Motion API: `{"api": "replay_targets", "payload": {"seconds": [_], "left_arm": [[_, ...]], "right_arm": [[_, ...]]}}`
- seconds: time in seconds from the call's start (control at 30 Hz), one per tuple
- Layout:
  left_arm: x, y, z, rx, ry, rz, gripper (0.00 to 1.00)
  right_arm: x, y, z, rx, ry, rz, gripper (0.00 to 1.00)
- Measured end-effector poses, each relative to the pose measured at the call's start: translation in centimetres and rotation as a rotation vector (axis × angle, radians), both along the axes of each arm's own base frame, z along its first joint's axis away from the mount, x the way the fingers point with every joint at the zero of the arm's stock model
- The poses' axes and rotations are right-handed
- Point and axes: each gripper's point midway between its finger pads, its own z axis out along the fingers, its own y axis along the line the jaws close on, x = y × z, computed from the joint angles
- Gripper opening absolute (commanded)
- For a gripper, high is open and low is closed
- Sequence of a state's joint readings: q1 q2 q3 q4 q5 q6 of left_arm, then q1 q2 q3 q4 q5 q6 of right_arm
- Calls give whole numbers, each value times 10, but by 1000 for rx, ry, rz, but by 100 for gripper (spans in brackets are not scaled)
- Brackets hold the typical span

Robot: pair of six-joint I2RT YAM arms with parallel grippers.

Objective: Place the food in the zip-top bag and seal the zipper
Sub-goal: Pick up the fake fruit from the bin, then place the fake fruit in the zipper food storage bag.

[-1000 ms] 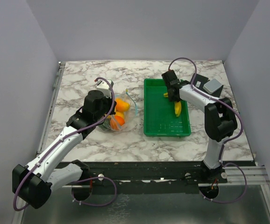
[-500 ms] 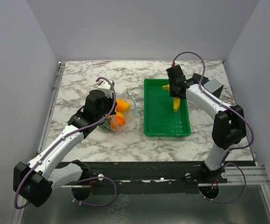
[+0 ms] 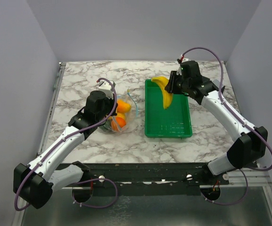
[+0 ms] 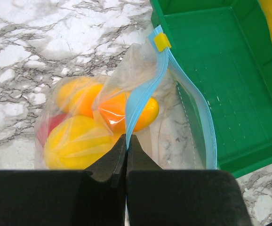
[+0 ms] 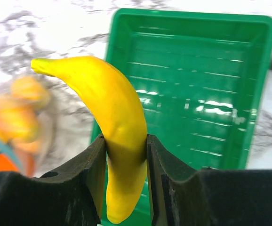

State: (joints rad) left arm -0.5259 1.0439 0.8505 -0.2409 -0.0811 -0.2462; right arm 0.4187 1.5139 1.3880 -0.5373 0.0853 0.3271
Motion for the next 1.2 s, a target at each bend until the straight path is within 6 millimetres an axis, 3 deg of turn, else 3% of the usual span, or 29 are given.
{"api": "replay_targets", "payload": {"seconds": [0.23, 0.8, 1.1, 1.2], "left_arm": [[0, 0, 0, 0, 0, 0, 0], [-1, 1, 3, -5, -7, 1, 0], [-2, 1, 6, -12, -15, 2, 0], [-2, 1, 7, -13, -15, 2, 0]], "right_arm": [[-25, 38, 24, 182, 20, 183, 12], [-95, 105, 41, 399, 140, 501, 10], [-114, 144, 51, 484, 153, 553, 8], [-114, 155, 46, 484, 168, 555, 7]]}}
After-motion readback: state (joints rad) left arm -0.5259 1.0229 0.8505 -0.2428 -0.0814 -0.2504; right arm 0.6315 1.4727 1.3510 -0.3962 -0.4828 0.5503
